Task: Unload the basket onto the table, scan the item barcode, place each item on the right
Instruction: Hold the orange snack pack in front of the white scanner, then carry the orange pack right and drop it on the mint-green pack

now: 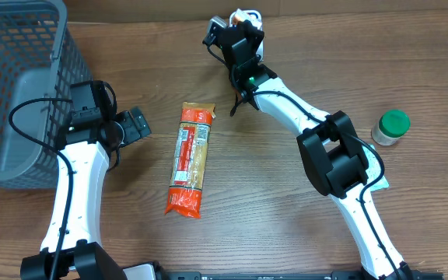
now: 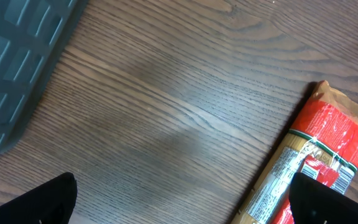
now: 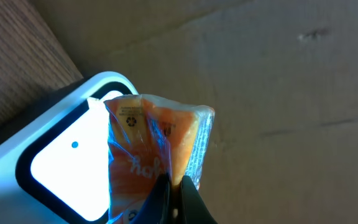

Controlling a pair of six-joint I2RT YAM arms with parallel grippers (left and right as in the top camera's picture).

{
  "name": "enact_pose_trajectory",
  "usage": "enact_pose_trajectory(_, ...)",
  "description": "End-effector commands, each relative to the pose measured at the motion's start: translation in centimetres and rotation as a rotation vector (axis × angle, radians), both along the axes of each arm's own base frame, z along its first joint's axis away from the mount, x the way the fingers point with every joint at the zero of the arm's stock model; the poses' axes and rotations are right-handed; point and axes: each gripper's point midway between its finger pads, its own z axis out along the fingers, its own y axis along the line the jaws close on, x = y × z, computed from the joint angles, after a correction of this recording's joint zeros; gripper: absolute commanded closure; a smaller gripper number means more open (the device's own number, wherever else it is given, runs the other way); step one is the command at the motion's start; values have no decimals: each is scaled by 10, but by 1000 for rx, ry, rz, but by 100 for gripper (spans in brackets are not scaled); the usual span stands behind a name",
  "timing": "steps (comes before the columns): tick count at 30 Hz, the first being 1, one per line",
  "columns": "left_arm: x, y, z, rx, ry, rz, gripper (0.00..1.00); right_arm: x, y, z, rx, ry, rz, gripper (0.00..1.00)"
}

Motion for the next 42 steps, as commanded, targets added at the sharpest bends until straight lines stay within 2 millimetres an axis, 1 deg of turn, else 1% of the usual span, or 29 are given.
enact_pose_trajectory(1,1,1,8,19,-19,-12,0,-8,2,32,75,-70,-75,97)
enact_pose_trajectory(2,1,1,8,19,-19,-12,0,-11,1,42,101,-91,-98,96)
enact_pose_trajectory(4,1,1,8,19,-19,-12,0,-18,-3,72,173,-144,-144,96)
enact_pose_trajectory(7,1,1,8,19,-19,-12,0,-29,-18,123,314,-237,-223,97)
enact_pose_trajectory(10,1,1,8,19,-19,-12,0,-48,-37,170,434,-283,-292,97)
enact_pose_trajectory(12,1,1,8,19,-19,-12,0,-63,-47,192,507,-265,-311,97)
enact_pose_trajectory(14,1,1,8,19,-19,-12,0,-81,-58,209,578,-220,-317,97)
enact_pose_trajectory(16,1,1,8,19,-19,-12,0,-102,-72,221,656,-139,-316,97)
enact_pose_trajectory(17,1,1,8,19,-19,-12,0,-112,-80,225,693,-92,-316,97)
enact_pose_trajectory(19,1,1,8,19,-19,-12,0,-134,-98,226,763,10,-337,97)
enact_pose_trajectory(21,1,1,8,19,-19,-12,0,-157,-122,221,823,108,-393,96)
enact_pose_trajectory(24,1,1,8,19,-19,-12,0,-194,-163,204,875,277,-511,96)
enact_pose_trajectory(25,1,1,8,19,-19,-12,0,-208,-177,194,885,348,-563,96)
enact_pose_trajectory(28,1,1,8,19,-19,-12,0,-246,-207,160,878,567,-705,96)
enact_pose_trajectory(29,1,1,8,19,-19,-12,0,-265,-219,142,862,682,-782,96)
enact_pose_trajectory(31,1,1,8,19,-19,-12,0,-285,-233,120,845,796,-872,96)
enact_pose_trajectory(34,1,1,8,19,-19,-12,0,-299,-252,89,809,872,-976,96)
enact_pose_trajectory(38,1,1,8,19,-19,-12,0,-312,-270,47,750,930,-1075,96)
enact_pose_trajectory(40,1,1,8,19,-19,-12,0,-314,-278,25,715,928,-1105,96)
enact_pose_trajectory(42,1,1,8,19,-19,-12,0,-309,-281,5,698,912,-1091,96)
